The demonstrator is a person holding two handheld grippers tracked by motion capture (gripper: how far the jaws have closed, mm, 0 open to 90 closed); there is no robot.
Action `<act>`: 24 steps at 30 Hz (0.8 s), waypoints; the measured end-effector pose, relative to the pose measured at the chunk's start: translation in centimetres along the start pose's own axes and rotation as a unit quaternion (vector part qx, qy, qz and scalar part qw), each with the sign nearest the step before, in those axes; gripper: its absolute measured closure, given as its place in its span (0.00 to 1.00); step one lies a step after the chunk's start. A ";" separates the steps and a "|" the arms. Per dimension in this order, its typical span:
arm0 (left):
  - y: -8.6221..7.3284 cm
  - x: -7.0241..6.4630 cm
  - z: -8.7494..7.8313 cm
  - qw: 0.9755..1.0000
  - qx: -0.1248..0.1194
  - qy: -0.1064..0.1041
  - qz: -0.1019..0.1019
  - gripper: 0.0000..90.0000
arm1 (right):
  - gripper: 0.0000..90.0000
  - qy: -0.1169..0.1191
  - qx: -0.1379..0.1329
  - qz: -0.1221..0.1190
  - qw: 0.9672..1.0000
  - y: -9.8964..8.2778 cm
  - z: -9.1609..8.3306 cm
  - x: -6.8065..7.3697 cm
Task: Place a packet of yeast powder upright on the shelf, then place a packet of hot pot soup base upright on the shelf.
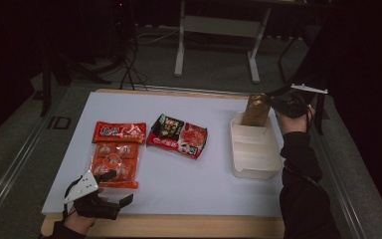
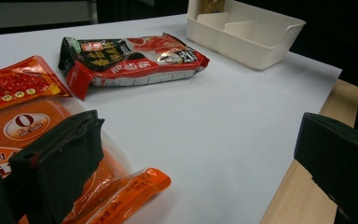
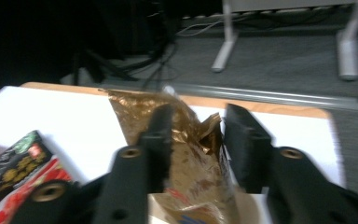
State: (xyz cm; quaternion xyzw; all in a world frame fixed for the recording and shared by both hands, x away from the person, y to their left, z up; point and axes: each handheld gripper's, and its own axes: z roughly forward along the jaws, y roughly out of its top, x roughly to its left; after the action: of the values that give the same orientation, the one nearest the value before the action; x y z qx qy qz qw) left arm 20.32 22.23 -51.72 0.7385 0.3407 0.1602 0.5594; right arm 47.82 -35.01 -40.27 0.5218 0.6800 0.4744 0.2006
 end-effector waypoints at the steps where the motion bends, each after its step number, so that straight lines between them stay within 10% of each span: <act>1: 0.0 0.0 0.0 1.000 0.000 0.000 0.000 0.01 | 0.65 0.000 0.000 0.000 1.000 0.0 0.0 0.0; 9: 0.0 0.0 0.0 1.000 -0.005 0.002 -0.001 0.01 | 0.40 -0.001 -0.034 -0.017 0.999 0.3 -2.5 2.0; 17: 0.5 0.5 -0.1 0.999 0.000 0.017 -0.034 0.04 | 0.16 0.051 -0.058 -0.025 0.997 -1.4 -5.0 5.4; 24: 1.1 -0.2 0.4 0.999 0.034 0.000 -0.025 0.04 | 0.16 0.108 -0.064 -0.036 0.991 -3.7 -7.4 8.3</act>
State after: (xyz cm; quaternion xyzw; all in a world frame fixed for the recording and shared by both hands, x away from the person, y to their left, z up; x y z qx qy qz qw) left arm 20.80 21.63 -50.77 0.7481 0.3645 0.1349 0.5379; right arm 37.06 -30.79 -38.10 0.4285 0.6842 0.5631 0.1766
